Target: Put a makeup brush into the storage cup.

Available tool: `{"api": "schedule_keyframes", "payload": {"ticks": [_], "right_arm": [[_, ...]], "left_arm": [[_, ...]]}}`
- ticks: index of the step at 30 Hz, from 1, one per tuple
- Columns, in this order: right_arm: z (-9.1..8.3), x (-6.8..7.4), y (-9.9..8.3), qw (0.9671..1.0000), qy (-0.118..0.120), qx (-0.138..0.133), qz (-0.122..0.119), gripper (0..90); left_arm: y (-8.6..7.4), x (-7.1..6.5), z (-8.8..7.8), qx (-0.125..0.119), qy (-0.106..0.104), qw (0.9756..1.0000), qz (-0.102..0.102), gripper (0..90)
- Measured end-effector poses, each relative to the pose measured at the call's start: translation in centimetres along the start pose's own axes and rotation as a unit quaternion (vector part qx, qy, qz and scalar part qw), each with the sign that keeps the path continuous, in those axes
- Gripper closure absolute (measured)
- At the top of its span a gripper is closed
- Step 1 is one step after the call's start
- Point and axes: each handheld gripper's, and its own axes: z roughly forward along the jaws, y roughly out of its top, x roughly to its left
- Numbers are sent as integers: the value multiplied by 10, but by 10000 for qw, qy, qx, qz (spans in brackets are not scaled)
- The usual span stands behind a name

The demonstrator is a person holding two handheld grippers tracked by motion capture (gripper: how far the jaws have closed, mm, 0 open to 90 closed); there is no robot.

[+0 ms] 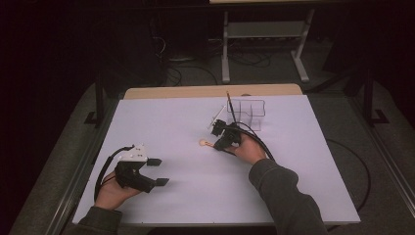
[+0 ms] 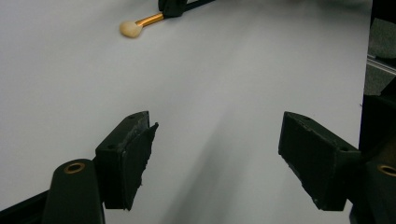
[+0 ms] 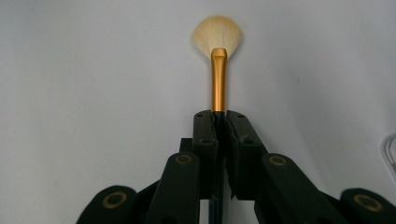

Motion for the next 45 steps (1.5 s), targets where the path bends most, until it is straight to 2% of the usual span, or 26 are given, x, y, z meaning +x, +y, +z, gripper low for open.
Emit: {"api": "schedule_keyframes", "payload": {"ticks": [7,18,45], "right_arm": [[0,1,1,10000,-39,19,-76,824],[0,-2,0,10000,56,-13,-13,826],[-3,-2,0,9999,146,18,-70,826]], "left_arm": [[0,0,0,8,-5,10000,-5,250],[-1,0,0,5,-4,10000,-22,249],[-1,1,1,13,-8,10000,-52,250]]}}
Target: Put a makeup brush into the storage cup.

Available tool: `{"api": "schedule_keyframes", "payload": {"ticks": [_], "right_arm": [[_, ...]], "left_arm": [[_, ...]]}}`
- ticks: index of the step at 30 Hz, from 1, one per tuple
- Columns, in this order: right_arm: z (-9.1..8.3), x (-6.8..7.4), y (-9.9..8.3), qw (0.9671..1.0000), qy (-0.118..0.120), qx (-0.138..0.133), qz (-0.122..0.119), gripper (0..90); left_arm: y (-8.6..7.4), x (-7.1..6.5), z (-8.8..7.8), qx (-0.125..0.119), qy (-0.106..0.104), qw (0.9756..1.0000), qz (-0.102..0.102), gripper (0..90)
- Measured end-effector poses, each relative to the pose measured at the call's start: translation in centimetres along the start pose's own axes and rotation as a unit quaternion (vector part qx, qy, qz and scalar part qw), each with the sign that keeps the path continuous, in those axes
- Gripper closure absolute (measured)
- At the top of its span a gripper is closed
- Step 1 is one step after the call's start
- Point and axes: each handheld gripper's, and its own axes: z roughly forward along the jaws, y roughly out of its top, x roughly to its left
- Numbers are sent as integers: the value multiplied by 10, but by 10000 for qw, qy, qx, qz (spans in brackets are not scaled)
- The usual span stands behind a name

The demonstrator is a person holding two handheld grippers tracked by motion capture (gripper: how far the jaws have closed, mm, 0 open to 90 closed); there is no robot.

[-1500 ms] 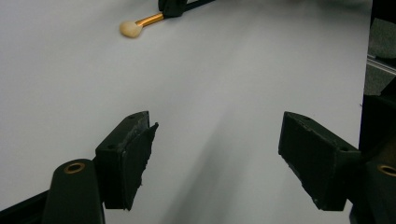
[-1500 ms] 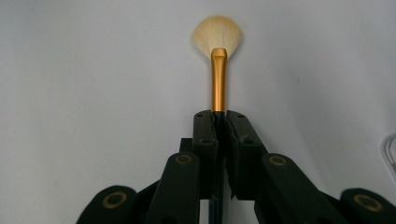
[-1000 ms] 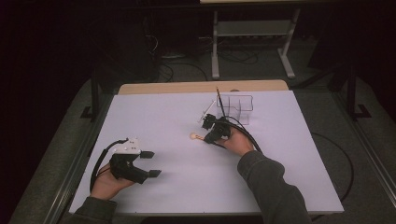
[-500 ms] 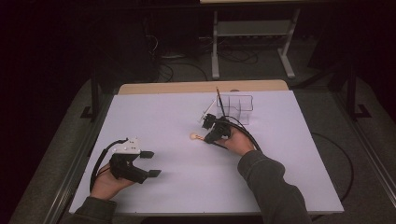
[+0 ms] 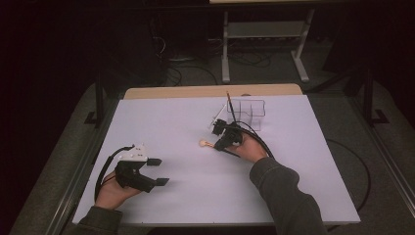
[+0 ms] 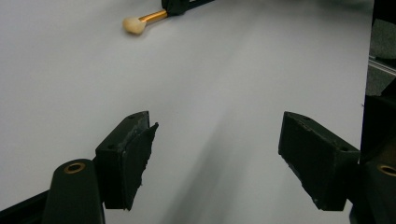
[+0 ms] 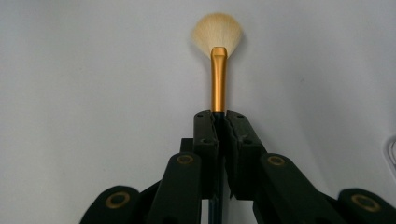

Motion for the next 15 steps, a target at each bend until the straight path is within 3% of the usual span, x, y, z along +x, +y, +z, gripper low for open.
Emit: {"api": "schedule_keyframes", "payload": {"ticks": [15], "right_arm": [[-9,5,0,9999,83,-99,-46,825]], "left_arm": [[0,0,-1,-22,8,10000,15,251]]}}
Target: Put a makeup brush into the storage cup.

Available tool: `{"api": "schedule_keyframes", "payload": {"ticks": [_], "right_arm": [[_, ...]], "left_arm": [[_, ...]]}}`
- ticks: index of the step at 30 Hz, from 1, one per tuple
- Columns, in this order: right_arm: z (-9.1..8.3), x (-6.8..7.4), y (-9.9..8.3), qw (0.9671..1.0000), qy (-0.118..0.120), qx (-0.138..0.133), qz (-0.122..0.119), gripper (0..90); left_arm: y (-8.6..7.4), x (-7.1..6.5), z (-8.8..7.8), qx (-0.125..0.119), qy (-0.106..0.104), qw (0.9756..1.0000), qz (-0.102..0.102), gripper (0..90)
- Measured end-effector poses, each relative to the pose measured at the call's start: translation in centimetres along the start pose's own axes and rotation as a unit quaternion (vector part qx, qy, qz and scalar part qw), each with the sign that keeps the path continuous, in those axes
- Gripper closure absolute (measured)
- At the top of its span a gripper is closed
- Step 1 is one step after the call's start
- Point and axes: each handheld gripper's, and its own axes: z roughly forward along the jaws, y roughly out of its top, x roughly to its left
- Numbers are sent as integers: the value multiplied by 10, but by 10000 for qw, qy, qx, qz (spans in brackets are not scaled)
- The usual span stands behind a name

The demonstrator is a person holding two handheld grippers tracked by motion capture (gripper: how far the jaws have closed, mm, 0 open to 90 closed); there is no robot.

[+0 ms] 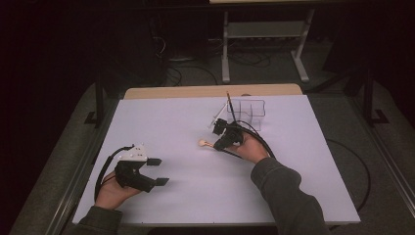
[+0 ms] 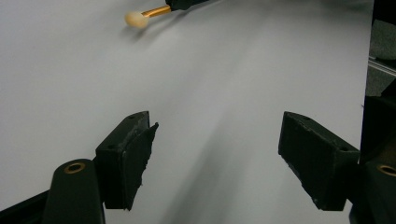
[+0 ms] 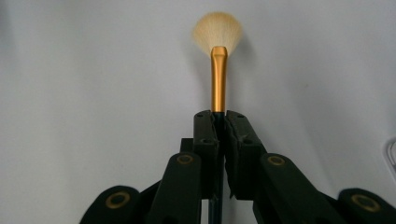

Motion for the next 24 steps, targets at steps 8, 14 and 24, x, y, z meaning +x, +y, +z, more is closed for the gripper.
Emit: {"api": "schedule_keyframes", "payload": {"ticks": [8,14,24], "right_arm": [[-8,7,0,9999,39,-107,-101,825],[-15,12,-3,9996,83,-209,-168,826],[-26,19,-15,9989,194,-378,-205,825]], "left_arm": [[0,0,0,-18,-7,10000,-22,251],[1,-1,1,3,-21,10000,-21,251],[3,-2,4,-22,-62,10000,-14,251]]}}
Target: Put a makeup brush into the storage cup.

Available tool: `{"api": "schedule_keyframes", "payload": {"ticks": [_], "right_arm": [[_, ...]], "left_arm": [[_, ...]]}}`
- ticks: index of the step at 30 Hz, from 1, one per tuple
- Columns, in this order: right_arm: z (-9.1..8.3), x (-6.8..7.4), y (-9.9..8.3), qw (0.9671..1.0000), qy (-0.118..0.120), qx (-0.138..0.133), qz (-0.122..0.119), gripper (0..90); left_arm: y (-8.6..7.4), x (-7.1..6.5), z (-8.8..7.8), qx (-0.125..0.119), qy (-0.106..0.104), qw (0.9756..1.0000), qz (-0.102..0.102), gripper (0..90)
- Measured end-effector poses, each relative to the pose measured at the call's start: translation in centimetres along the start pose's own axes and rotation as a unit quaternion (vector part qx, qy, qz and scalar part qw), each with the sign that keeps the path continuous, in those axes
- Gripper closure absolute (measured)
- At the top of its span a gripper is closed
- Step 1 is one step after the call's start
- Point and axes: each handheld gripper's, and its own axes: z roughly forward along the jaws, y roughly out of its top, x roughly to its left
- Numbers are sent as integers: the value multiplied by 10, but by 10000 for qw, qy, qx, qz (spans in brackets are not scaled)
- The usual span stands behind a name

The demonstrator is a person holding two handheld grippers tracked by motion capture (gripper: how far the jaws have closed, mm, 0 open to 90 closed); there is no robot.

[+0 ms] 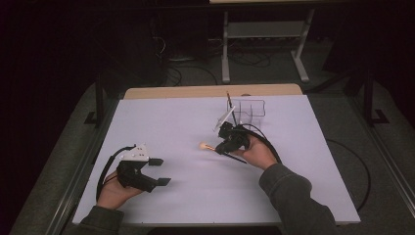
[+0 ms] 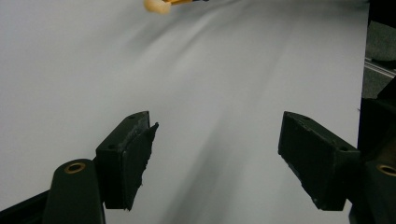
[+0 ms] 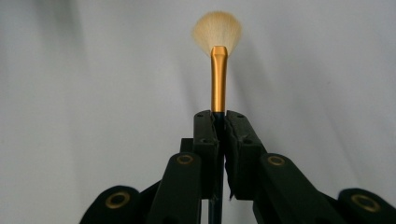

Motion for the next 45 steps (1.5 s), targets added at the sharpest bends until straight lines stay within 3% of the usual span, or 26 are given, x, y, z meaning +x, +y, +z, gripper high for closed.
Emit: {"api": "schedule_keyframes", "payload": {"ticks": [26,45], "right_arm": [[-19,22,-23,9991,205,-320,-163,825],[-35,39,-31,9977,282,-518,-320,825]], "left_arm": [[9,-7,12,77,-146,9998,70,256],[30,-10,20,109,-268,9994,203,259]]}}
